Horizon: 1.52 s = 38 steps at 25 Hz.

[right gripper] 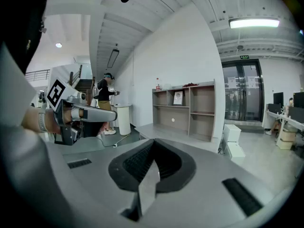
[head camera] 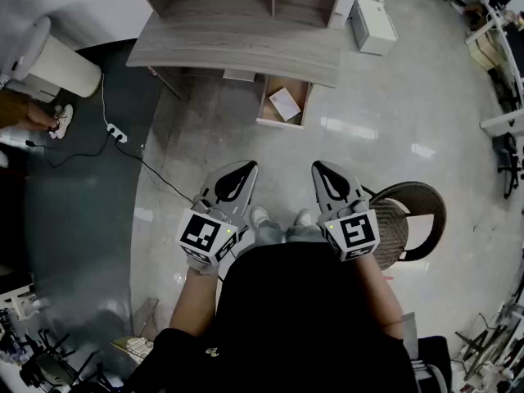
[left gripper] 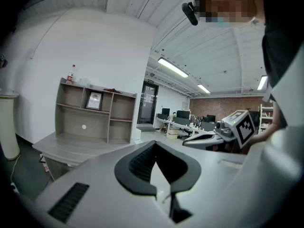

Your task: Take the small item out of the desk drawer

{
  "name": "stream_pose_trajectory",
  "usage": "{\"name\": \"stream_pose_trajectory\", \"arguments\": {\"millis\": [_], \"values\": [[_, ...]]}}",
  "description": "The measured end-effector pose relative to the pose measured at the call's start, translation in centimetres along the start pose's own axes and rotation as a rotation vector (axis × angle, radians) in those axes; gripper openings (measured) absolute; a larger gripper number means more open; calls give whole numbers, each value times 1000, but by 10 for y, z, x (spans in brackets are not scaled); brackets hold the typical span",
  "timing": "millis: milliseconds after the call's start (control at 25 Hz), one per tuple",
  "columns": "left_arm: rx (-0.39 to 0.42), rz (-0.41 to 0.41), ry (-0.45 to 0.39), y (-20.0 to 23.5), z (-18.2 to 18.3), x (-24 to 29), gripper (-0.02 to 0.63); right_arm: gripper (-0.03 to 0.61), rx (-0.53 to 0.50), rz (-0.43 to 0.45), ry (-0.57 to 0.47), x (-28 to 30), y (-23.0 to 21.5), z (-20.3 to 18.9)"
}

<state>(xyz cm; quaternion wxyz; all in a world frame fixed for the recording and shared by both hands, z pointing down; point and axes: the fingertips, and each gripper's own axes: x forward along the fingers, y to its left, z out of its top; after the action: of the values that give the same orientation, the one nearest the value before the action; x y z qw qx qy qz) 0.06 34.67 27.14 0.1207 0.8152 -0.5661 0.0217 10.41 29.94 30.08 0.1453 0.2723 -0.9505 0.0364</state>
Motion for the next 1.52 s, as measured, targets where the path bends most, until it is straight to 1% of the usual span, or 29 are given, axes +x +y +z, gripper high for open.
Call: {"name": "stream_pose_trajectory", "arguments": {"millis": [160, 320, 520, 680, 840, 1000, 1160, 1520], "values": [[-5, -27, -3, 5, 1, -14, 8, -5, 0, -5, 5, 4, 14, 4], [10, -50, 8, 14, -3, -24, 8, -5, -15, -12, 14, 12, 27, 5], [-40, -70, 6, 32, -8, -35, 8, -5, -14, -40, 18, 27, 36, 12], [-28, -81, 35, 41, -18, -38, 8, -5, -31, -58, 42, 36, 42, 9], [-46, -75, 51, 50, -25, -32, 8, -5, -30, -52, 63, 48, 37, 4], [-51, -55, 83, 66, -33, -14, 8, -5, -21, -37, 67, 71, 20, 2], [-70, -8, 115, 88, -35, 18, 9, -5, -1, -9, 64, 101, -11, 4], [-108, 99, 237, 126, -39, 138, 9, -5, 35, 55, 78, 169, -123, 13]]}}
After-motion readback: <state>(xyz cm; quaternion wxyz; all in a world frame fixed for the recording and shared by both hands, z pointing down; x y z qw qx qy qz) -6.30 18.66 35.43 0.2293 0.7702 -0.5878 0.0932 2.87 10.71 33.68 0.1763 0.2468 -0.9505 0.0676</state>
